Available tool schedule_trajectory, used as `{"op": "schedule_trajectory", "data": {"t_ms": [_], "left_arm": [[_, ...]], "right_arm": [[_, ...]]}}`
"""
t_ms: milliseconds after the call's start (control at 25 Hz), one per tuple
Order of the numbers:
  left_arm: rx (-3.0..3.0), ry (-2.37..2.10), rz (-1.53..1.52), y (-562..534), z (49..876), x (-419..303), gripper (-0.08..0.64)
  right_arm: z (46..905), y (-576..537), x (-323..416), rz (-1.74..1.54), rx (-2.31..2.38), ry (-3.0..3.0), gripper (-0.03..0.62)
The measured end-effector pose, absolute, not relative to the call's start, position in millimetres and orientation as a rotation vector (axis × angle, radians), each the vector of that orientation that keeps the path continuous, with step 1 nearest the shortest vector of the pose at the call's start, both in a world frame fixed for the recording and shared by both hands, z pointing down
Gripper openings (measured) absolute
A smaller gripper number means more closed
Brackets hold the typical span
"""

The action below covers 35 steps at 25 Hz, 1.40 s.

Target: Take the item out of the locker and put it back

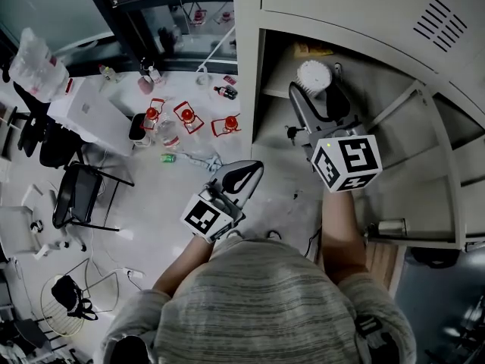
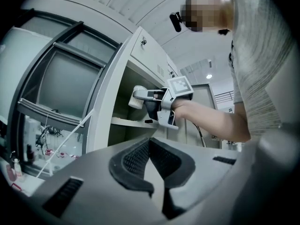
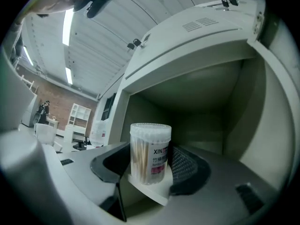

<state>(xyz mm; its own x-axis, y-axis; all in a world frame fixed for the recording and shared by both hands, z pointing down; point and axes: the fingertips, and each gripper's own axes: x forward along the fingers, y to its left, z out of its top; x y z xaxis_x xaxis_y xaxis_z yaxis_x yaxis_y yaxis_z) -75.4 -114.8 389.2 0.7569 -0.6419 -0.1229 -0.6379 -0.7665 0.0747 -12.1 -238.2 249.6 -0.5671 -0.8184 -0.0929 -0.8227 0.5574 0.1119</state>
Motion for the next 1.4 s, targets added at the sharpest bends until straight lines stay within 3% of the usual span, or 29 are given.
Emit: {"op": "schedule_trajectory", "data": {"t_ms": [440, 1400], "left_arm": [[2.907, -1.069, -0.216, -120, 394, -81, 0.006], [2.887, -1.059, -0.221, -124, 401, -83, 0.006]], "right_arm": [[277, -293, -26, 0.166, -1.592, 2.813, 0.264], [300, -301, -41, 0.303, -1.816, 2.948, 0.267]]}}
